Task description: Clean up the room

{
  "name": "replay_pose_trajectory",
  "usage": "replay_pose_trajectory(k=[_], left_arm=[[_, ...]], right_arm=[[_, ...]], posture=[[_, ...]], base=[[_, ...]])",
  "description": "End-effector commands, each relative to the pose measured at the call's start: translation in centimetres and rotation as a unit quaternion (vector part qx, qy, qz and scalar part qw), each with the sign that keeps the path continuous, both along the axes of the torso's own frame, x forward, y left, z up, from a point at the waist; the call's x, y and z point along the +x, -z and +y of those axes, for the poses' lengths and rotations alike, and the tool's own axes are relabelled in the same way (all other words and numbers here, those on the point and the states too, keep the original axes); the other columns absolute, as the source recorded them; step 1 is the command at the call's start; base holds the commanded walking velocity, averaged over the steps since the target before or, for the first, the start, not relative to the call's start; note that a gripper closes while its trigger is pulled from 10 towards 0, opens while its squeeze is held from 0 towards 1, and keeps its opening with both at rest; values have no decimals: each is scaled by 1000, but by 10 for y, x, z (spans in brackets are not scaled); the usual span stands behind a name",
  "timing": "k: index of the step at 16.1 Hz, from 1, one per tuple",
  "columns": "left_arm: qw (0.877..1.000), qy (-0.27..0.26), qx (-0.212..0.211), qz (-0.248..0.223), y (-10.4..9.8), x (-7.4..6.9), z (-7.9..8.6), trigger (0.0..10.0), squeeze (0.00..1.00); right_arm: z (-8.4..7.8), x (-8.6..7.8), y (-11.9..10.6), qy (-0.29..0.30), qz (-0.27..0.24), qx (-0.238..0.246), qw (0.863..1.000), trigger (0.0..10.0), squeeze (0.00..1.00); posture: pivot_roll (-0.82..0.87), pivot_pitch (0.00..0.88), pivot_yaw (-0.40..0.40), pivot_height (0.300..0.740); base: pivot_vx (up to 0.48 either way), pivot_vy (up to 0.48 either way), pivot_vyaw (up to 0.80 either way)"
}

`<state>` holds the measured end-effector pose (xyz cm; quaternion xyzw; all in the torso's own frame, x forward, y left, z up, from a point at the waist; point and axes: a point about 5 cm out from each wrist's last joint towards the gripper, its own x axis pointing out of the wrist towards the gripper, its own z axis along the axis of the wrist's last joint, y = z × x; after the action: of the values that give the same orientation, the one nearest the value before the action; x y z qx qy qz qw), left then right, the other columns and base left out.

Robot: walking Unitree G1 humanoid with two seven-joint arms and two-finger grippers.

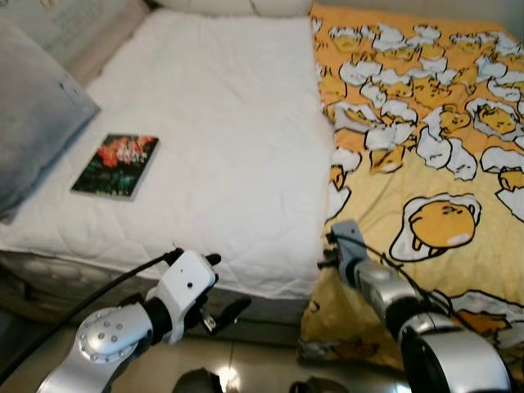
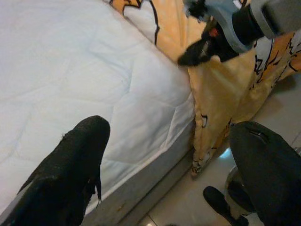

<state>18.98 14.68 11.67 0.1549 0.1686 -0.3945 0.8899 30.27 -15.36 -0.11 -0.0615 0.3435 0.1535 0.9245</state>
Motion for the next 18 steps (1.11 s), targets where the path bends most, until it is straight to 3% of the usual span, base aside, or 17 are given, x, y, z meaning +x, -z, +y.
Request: replay_pose_trajectory(k=[1, 2, 6, 8, 9, 10, 11, 13, 14, 15, 18], left_arm=[[1000, 8, -3, 4, 5, -1, -3, 10000, 333], [1000, 10, -4, 4, 6, 0, -4, 10000, 333], [1000, 26, -12, 0, 13, 6, -10, 10000, 329], [1000, 29, -13, -2, 16, 11, -13, 10000, 329], [999, 33, -13, -5, 19, 14, -15, 10000, 329], [999, 34, -13, -5, 20, 15, -15, 10000, 329], [999, 34, -11, -9, 24, 19, -16, 10000, 329], [1000, 26, -10, -13, 26, 24, -16, 10000, 329], [1000, -3, -17, -17, 30, 30, -13, 10000, 329], [1000, -16, -19, -17, 31, 32, -11, 10000, 329], [990, -127, -35, -44, 32, 44, 4, 10000, 329]], right_arm=[[-1, -8, 3, -42, 0, 32, 999, 0, 0], [-2, -12, 4, -53, 0, 41, 998, 0, 0], [1, -57, -15, -126, -13, 122, 984, 0, 0], [4, -69, -20, -144, -9, 130, 981, 0, 0], [3, -76, -21, -134, -2, 107, 985, 0, 0], [3, -76, -21, -124, 1, 103, 987, 9725, 0], [7, -73, -24, -95, 4, 137, 986, 10000, 1000], [10, -69, -25, -84, 2, 154, 984, 10000, 1000], [7, -67, -23, -91, 1, 113, 989, 10000, 1000], [8, -67, -25, -92, 0, 116, 989, 10000, 1000], [5, -63, -49, -61, -75, 133, 986, 10000, 1000]], posture=[[-9, 0, -2, 740], [-29, 0, 5, 740], [-80, 0, 22, 740], [-88, 0, 26, 740], [-103, 0, 34, 740], [-105, 0, 36, 740], [-110, 0, 35, 740], [-108, 0, 30, 740], [-107, 0, 22, 740], [-107, 0, 21, 740], [-107, 0, 24, 740]], base=[[0, 0, 0], [0, 0, 0], [0, 0, 0], [0, 0, 0], [0, 0, 0], [0, 0, 0], [0, 0, 0], [0, 0, 0], [0, 0, 0], [0, 0, 0], [0, 0, 0]])
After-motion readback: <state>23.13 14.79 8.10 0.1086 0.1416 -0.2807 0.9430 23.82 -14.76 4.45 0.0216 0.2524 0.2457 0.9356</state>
